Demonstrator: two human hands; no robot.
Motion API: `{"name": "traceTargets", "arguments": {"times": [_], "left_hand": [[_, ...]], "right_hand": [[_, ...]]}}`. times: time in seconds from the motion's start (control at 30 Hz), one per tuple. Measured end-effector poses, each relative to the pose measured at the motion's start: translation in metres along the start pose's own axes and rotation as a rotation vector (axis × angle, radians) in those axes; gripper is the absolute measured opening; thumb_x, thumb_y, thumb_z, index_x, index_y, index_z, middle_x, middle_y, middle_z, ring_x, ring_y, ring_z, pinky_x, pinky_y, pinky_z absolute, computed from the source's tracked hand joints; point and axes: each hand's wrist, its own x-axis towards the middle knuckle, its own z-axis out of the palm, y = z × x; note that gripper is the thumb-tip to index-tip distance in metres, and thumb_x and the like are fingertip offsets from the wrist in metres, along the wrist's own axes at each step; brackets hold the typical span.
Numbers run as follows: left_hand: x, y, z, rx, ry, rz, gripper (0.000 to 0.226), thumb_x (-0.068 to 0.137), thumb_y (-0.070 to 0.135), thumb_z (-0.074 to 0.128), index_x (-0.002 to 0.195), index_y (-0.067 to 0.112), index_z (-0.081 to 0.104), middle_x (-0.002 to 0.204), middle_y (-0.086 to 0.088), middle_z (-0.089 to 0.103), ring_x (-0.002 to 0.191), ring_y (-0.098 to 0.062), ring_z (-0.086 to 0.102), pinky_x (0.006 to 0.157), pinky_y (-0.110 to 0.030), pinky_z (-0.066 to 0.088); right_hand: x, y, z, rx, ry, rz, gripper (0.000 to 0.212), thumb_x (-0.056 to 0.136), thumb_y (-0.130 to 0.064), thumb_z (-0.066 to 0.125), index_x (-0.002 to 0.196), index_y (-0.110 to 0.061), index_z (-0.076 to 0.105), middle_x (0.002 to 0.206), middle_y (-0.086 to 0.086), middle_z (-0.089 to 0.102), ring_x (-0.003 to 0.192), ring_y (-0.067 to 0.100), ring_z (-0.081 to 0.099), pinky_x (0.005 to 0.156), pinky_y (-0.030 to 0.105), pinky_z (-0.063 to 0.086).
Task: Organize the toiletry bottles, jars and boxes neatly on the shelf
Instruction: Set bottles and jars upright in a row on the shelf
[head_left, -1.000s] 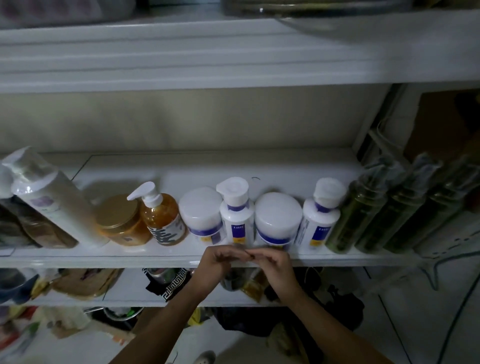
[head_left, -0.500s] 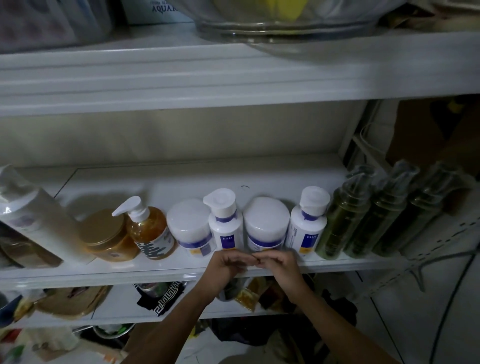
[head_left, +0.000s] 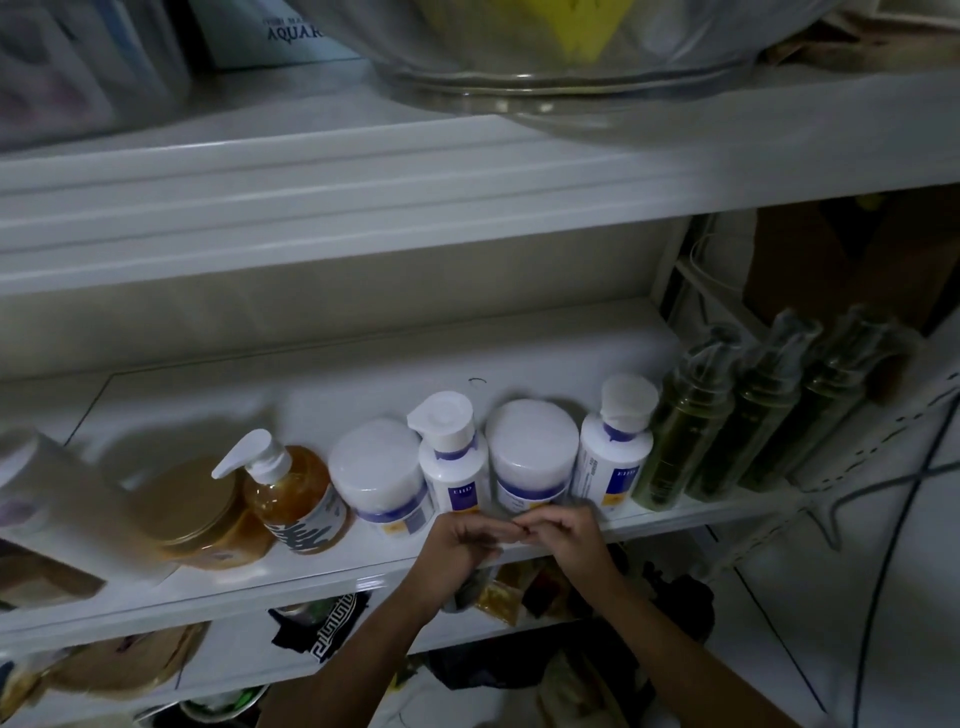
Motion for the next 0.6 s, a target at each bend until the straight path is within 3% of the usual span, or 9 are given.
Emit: {"name": "traceTargets", "arguments": {"times": [0.23,0.33,0.4,0.47,0.5,0.6], "left_hand": [[-0.001,0.001,0.003,-0.011,0.003,0.022,0.026,0.082,-0.019,0.053,0.093,-0.006,0.071,0.081,0.01,0.075,0.083,-0.003,0.069,0.071,-0.015,0.051],[-0.001,-0.005,0.01,-0.03,-0.03,0.034,0.026,0.084,-0.018,0.051,0.097,-0.005,0.07,0.078,0.016,0.073,0.081,0.001,0.068,0.071,-0.013,0.051],[-0.001,-0.011,0.017,-0.019,-0.021,-0.031,0.028,0.087,-0.013,0.051,0.092,0.006,0.071,0.081,0.009,0.075,0.084,-0.004,0.069,0.08,-0.022,0.055],[0.002,-0.015,0.026,-0.029,-0.002,-0.035,0.027,0.088,-0.008,0.054,0.091,0.011,0.073,0.095,-0.011,0.074,0.095,-0.026,0.069,0.093,-0.045,0.052],[0.003,-0.015,0.033,-0.025,-0.014,-0.004,0.026,0.087,-0.008,0.055,0.094,0.009,0.073,0.099,-0.012,0.073,0.098,-0.029,0.068,0.094,-0.046,0.051],[0.01,0.001,0.056,-0.03,-0.09,0.067,0.026,0.083,-0.009,0.055,0.099,0.003,0.073,0.101,0.002,0.074,0.097,-0.02,0.069,0.091,-0.032,0.053]], "right_hand": [[-0.004,-0.007,0.001,-0.036,0.031,0.024,0.025,0.074,-0.013,0.052,0.082,-0.022,0.074,0.072,-0.014,0.073,0.074,0.011,0.069,0.076,0.03,0.057],[-0.011,-0.009,-0.002,-0.03,0.06,0.047,0.021,0.074,-0.02,0.054,0.08,-0.025,0.073,0.073,-0.015,0.072,0.076,0.006,0.068,0.075,0.023,0.055],[-0.019,-0.006,-0.01,-0.035,0.094,0.066,0.031,0.082,-0.001,0.053,0.079,-0.025,0.072,0.073,-0.012,0.073,0.077,0.007,0.068,0.076,0.023,0.054],[-0.027,-0.001,-0.023,-0.013,0.142,0.096,0.039,0.082,0.008,0.05,0.076,-0.022,0.073,0.073,-0.005,0.074,0.075,0.013,0.07,0.076,0.028,0.054],[-0.031,0.0,-0.031,0.006,0.169,0.102,0.035,0.08,0.005,0.051,0.074,-0.021,0.074,0.074,-0.002,0.074,0.076,0.017,0.07,0.076,0.031,0.055],[-0.036,0.001,-0.055,0.065,0.228,0.087,0.03,0.071,-0.007,0.047,0.074,-0.018,0.075,0.078,0.007,0.075,0.08,0.026,0.07,0.078,0.037,0.057]]}}
